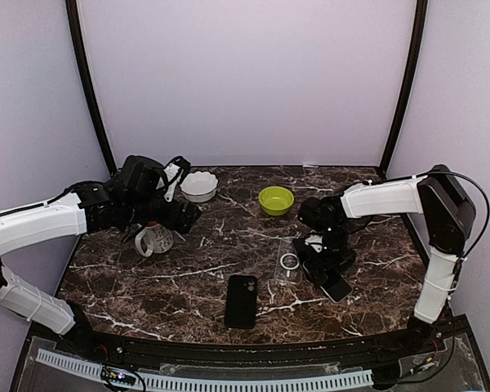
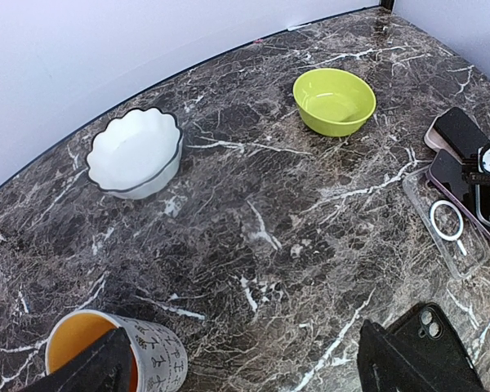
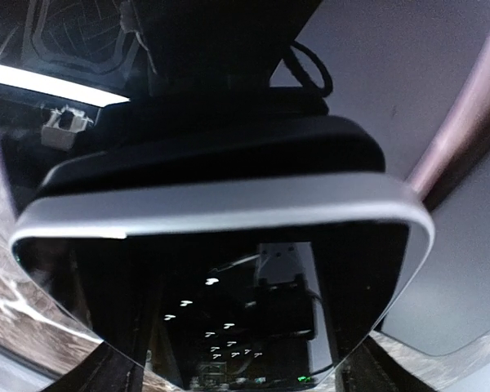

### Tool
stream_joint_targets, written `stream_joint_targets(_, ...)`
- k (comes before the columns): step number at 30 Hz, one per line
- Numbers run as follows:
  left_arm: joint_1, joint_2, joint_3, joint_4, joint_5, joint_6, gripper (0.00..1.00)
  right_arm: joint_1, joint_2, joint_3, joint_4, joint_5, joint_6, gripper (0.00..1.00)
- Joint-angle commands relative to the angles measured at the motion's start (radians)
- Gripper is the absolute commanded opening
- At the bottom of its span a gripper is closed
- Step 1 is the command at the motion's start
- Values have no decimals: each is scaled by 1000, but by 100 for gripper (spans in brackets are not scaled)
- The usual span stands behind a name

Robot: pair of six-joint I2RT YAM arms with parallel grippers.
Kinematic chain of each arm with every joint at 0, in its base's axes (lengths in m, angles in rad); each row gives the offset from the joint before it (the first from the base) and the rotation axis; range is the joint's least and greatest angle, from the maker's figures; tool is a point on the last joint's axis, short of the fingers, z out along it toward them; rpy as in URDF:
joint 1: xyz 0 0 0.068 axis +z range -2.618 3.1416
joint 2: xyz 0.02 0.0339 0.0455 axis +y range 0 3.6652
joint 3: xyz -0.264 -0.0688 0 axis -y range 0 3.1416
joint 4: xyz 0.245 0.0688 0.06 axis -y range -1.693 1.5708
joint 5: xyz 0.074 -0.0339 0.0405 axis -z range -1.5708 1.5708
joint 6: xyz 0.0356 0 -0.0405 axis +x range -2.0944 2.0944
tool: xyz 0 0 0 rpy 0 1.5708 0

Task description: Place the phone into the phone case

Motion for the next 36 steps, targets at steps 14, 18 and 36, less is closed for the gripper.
stream_joint_targets(14,5,-6,-5,1,42,33,98,85,-104,71,-56,66,109,25)
stream_joint_targets(18,5,-19,4,-10,57,34,97,140,-157,126,-97,130,207,18)
stream_joint_targets(36,4,-226,-99,48,-54,-179,99,553,-115,239,362,591,1008,0)
